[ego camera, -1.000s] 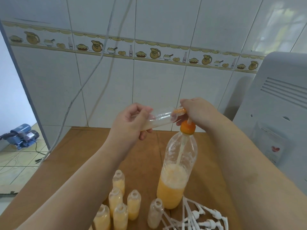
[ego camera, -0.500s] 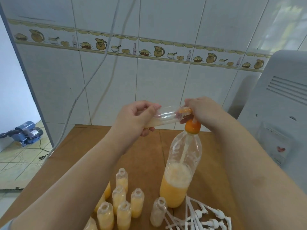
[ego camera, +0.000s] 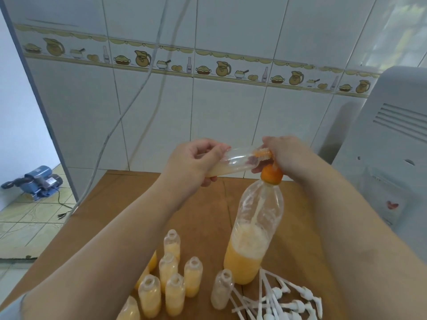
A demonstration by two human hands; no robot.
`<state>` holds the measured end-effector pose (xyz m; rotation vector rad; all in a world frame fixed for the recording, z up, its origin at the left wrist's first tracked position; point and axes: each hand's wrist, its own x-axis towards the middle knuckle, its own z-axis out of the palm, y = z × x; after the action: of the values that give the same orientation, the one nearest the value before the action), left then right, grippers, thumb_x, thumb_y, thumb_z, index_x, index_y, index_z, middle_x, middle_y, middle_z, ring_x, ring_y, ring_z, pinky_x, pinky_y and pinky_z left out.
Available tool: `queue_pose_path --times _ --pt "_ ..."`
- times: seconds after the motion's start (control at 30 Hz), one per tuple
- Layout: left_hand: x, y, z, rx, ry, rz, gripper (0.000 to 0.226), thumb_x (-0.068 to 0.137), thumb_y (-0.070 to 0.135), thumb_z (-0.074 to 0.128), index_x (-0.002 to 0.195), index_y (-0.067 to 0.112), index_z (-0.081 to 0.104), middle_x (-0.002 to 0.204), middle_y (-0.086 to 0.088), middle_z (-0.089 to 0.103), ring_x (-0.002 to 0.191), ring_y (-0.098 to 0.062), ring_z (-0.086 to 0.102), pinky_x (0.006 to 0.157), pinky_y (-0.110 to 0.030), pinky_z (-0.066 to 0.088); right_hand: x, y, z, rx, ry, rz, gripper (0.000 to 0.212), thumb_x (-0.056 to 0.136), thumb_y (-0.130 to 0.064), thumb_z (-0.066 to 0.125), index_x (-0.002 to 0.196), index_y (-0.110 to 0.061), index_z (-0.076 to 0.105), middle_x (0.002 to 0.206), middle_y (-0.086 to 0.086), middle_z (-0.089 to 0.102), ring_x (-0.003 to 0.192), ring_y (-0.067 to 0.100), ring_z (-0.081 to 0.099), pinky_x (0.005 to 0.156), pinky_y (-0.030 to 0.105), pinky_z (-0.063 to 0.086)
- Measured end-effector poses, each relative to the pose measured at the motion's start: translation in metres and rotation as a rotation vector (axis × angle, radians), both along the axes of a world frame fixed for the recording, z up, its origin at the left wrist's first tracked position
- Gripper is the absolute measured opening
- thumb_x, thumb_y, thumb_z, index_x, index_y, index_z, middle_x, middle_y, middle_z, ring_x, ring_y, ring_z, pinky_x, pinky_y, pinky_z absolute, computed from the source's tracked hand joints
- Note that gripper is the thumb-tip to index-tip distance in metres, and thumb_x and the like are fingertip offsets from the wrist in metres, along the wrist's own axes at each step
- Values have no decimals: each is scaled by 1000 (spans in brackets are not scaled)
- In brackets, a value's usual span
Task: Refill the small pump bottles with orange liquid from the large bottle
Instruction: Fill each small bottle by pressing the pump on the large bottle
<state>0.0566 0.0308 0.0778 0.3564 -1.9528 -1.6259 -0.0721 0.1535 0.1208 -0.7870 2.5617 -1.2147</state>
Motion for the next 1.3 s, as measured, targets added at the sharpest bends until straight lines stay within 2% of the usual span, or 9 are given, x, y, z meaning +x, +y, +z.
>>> queue_pose_path --times 0.13,0.23,0.33,0.47,0.77,0.87,1.0,1.2,1.3 --pt "4 4 -7 36 -45 -1 20 90 36 56 94 23 71 89 -5 68 55 -8 56 53 -23 48 4 -2 -6 -20 -31 1 24 100 -17 40 93 -2 57 85 8 64 51 7 58 41 4 41" --pt "8 4 0 1 -26 21 19 89 36 57 91 25 72 90 -6 69 54 -7 57 54 -23 49 9 3 2 -14 -75 20 33 101 -24 36 101 -3 61 85 9 69 55 8 60 51 14 45" --pt "11 5 5 -20 13 30 19 90 35 57 91 25 72 87 -5 70 55 -7 57 54 -23 49 10 4 8 -76 -26 -6 23 100 -22 38 89 -10 55 77 -2 64 59 9 56 56 13 41" --pt "7 13 -3 -31 39 45 21 90 35 57 92 22 72 78 2 69 59 -7 56 55 -26 48 6 5 1 -123 -88 -22 41 99 -24 36 76 -10 67 67 0 73 50 2 63 50 11 45" --pt "11 13 5 -51 49 26 20 91 33 56 94 21 72 84 -7 69 60 -9 55 55 -27 48 13 5 12 -85 -30 27 31 101 -20 37 85 -6 60 72 2 63 42 1 56 40 8 40" --pt "11 12 4 -61 48 38 19 91 32 56 94 22 72 79 -3 69 59 -8 55 53 -25 48 15 7 5 -140 -55 -18 40 102 -25 34 82 -10 66 57 -7 67 40 -2 57 38 6 38" --pt "12 11 -3 -32 -20 37 20 92 34 55 94 25 72 74 7 65 59 -9 55 53 -23 48 16 5 -5 -89 -79 -28 45 101 -27 34 84 -9 72 66 -2 70 52 3 60 55 11 49" --pt "15 13 7 -49 15 18 22 91 36 54 95 23 72 75 5 67 55 -9 56 51 -24 46 16 13 7 -122 -37 31 41 101 -34 36 85 -18 71 67 -10 68 60 4 60 60 19 41" --pt "13 13 8 -47 9 13 21 91 36 55 93 25 72 74 5 67 55 -9 56 51 -23 46 16 13 3 -168 -62 -24 42 101 -32 35 84 -17 70 56 -13 66 52 -2 61 49 9 42"
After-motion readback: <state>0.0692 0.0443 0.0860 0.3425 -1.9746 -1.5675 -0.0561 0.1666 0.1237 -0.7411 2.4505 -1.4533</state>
